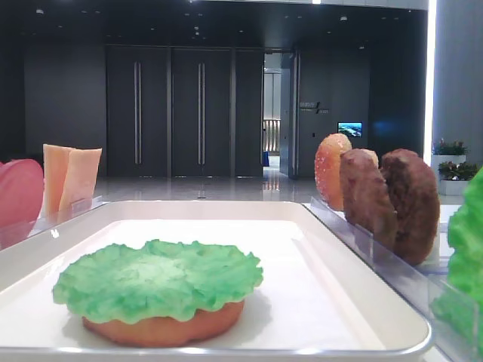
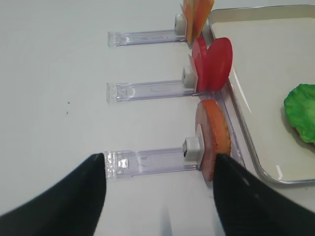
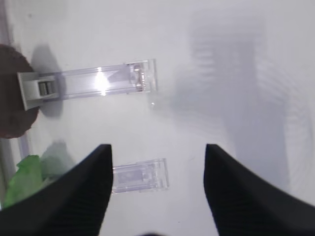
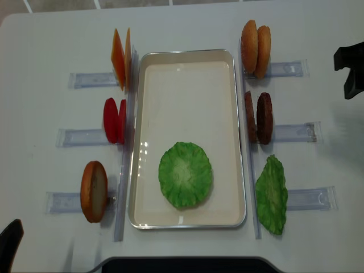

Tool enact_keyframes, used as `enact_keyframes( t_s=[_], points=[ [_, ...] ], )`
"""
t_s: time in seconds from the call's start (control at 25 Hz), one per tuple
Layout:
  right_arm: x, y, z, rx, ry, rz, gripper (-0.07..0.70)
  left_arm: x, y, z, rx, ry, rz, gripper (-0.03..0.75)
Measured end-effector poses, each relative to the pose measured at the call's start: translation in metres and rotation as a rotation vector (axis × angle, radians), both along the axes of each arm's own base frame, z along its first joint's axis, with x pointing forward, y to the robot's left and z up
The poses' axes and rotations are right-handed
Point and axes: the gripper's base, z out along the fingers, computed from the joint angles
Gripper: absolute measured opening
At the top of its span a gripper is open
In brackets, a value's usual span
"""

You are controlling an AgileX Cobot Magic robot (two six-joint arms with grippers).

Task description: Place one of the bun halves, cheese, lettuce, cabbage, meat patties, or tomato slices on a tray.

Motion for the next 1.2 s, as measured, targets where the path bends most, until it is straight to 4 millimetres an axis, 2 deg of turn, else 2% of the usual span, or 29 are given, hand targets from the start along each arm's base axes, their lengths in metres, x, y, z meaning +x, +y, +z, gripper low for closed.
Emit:
enact_keyframes(
  t_s=[0.12,0.32,0.44,0.76,0.96,1.0,1.2],
  points=[
    [0.000,-0.013,0.000,-0.017,-0.001,-0.002,0.394,0.000,0.000,0.000,0.000,0.000,0.000,0.517],
    [0.000,-0.016,0.000,-0.029,-0.001,0.013,0.394,0.000,0.000,0.000,0.000,0.000,0.000,0.517],
    [-0.010,-0.016,-0.001,-0.032,-0.002,0.028,0.394,0.000,0.000,0.000,0.000,0.000,0.000,0.517],
    [-0.073,-0.015,0.002,-0.033,-0.072,0.029,0.394,0.000,0.000,0.000,0.000,0.000,0.000,0.517],
    [-0.117,-0.015,0.007,-0.035,-0.185,0.028,0.394,0.000,0.000,0.000,0.000,0.000,0.000,0.517],
    [-0.131,-0.015,0.010,-0.036,-0.233,0.027,0.394,0.000,0.000,0.000,0.000,0.000,0.000,0.517],
    [-0.171,-0.015,0.008,-0.038,-0.358,0.025,0.393,0.000,0.000,0.000,0.000,0.000,0.000,0.517]
  ],
)
